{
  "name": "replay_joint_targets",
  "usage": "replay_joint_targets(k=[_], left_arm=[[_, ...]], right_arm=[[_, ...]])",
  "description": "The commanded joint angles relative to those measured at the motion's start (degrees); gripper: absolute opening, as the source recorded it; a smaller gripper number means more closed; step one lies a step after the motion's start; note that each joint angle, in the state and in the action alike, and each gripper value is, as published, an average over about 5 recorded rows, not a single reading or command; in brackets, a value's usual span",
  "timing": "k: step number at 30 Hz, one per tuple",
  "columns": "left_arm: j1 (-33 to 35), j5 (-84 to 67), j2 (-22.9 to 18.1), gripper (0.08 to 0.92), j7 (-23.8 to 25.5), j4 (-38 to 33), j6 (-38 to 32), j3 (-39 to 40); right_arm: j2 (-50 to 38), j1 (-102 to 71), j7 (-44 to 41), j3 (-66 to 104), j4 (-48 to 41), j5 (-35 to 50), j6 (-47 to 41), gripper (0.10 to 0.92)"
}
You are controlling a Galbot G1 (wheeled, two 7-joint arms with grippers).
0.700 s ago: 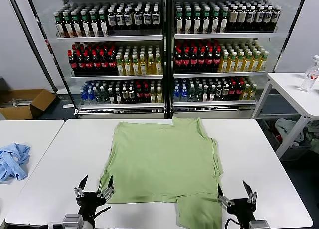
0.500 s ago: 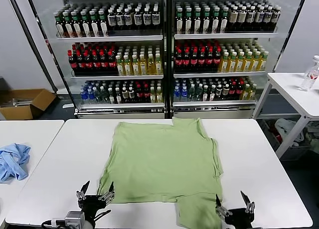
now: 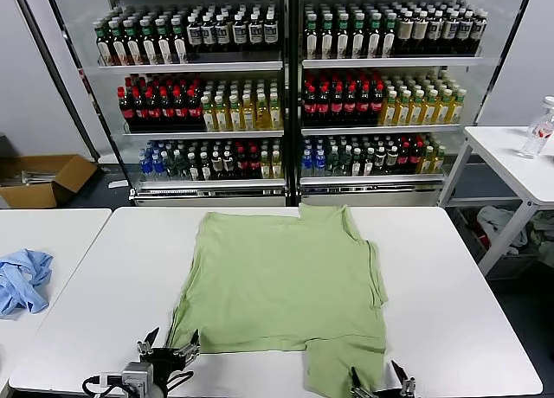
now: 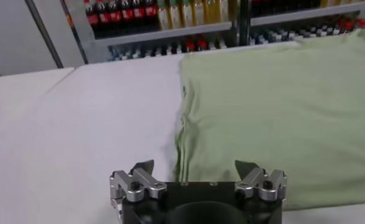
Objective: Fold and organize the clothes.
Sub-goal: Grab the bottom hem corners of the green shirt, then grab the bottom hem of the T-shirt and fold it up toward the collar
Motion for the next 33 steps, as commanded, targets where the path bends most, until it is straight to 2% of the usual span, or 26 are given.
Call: replay_joint_targets(k=[1,11,16,21,24,33], left_arm=[[-0.32,-1.62,0.31,0.733,-0.18,0.85,1.58,0.01],[0.09,-3.49,0.07,0.447,-0.15,0.83,1.42,-0.29],[0.68,-4.53,0.08,0.300,0.06,-0.95,-0.86,-0.78],[1.70,-7.18,0.39,0.156,0.79,-5.95,-5.52,-2.20],[1.15,-9.62,0.89,0.102,1.02,-7.62,-7.54,-3.19],[-3.74,-16.44,4.19,0.088,1.46,-5.48,-10.62,-4.58]], right_arm=[[0.26,0.12,-0.02,-1.82,-3.64,2.81,-0.39,0.542],[-1.96,0.63,-0.42,1.74,-2.30,5.86,-0.07,0.256],[-2.40,0.96,-1.32,2.80,-0.40,6.39,1.84,0.129],[-2.87,1.28,-1.89,3.69,3.24,6.54,5.24,0.111],[-3.23,2.28,-1.85,4.53,5.34,6.73,6.01,0.111],[-4.23,8.21,-1.67,6.68,6.34,8.43,6.35,0.111]])
